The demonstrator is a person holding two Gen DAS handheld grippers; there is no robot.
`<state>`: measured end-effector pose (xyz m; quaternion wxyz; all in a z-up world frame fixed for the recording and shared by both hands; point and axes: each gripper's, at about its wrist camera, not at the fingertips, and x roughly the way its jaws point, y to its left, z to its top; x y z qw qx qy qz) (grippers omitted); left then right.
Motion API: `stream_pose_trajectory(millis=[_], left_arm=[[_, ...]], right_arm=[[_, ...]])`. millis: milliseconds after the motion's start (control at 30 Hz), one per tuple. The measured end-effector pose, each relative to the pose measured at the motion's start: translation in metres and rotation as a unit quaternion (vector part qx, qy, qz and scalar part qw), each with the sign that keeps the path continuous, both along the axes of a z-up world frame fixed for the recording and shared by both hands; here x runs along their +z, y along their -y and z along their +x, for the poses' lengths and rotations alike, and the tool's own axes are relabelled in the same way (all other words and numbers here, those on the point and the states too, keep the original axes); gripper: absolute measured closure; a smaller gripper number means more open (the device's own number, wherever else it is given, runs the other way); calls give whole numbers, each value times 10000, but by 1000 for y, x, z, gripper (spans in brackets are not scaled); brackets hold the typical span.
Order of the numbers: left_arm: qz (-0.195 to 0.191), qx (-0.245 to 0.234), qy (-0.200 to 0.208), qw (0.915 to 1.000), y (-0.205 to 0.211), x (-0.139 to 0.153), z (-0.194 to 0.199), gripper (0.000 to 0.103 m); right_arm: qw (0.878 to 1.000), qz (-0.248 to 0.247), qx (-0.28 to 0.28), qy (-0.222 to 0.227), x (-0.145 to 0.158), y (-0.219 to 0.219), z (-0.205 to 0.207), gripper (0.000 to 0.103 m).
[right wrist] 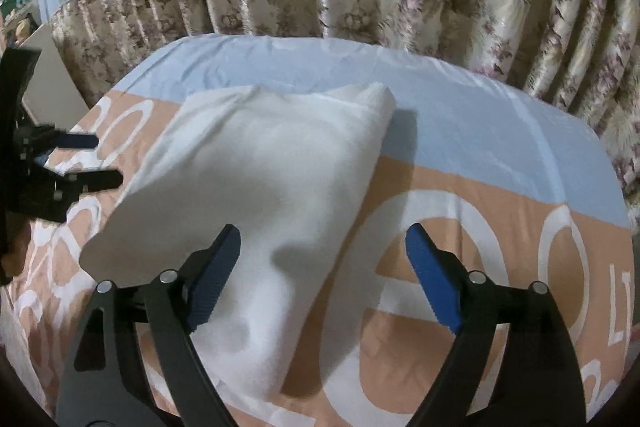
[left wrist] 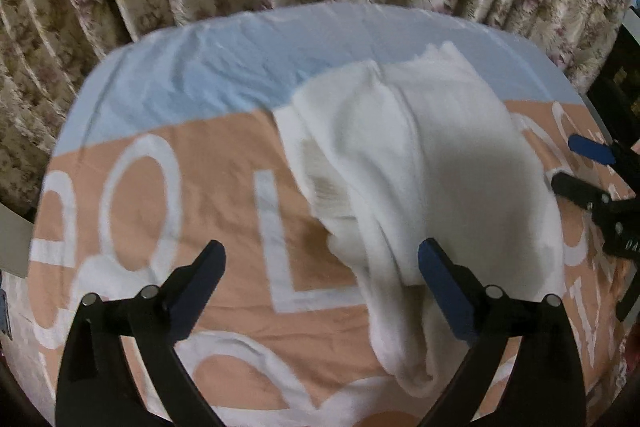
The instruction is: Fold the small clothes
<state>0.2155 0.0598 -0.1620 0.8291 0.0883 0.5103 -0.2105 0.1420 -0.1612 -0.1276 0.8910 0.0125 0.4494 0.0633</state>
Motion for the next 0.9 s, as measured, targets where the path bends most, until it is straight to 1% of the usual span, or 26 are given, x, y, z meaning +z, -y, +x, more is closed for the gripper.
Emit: stream_pose_trajectory(millis=[67, 133, 200, 267, 367, 400, 533, 600, 633, 667, 700, 733, 800, 833, 900], left_arm=[[-191, -40, -65, 9998, 4, -2, 4, 6], [-295, -17, -88, 9995, 7, -2, 8, 6], [-414, -28, -214, 9989, 12, -7, 14, 6], [-463, -79, -340, 9983, 18, -13, 18, 6], [-372, -116, -435, 9983, 23, -26, 21, 5], [-401, -113, -466, 9980, 21, -30, 21, 2], [-676, -8, -668, 9955, 13, -39, 25, 1], [-556, -190, -509, 9970, 22, -35, 23, 2], [-457, -293, -402, 9977, 27, -33, 21, 2], [-324, -428, -280, 9982, 34, -31, 19, 4], [-291, -517, -216, 9980, 37, -31, 17, 11], [-310, -593, -216, 9975, 39, -30, 16, 13], [-347, -700, -256, 9966, 35, -29, 15, 23], [-381, -748, -285, 9961, 32, -30, 15, 26], [-497, -778, -355, 9951, 24, -31, 16, 36]], right_arm=[[9999, 58, -111, -17, -2, 5, 1, 17], [9997, 99, -207, -12, -3, 9, 1, 17], [9995, 148, -279, 1, -3, 13, 2, 17], [9992, 184, -355, 33, -2, 15, 3, 17], [9984, 351, -441, -20, -5, 20, 4, 13], [9982, 383, -470, -30, -6, 22, 5, 13], [9975, 502, -477, -112, -14, 24, 7, 12], [9959, 775, -395, -242, -19, 23, 12, 12], [9956, 816, -386, -254, -20, 21, 15, 12], [9955, 828, -366, -269, -21, 19, 18, 11], [9953, 851, -326, -316, -23, 17, 22, 11], [9949, 890, -265, -384, -25, 15, 26, 11], [9937, 983, -139, -516, -32, 10, 35, 11], [9924, 1059, -101, -612, -35, 8, 39, 11], [9886, 1293, -32, -767, -42, 6, 44, 13]])
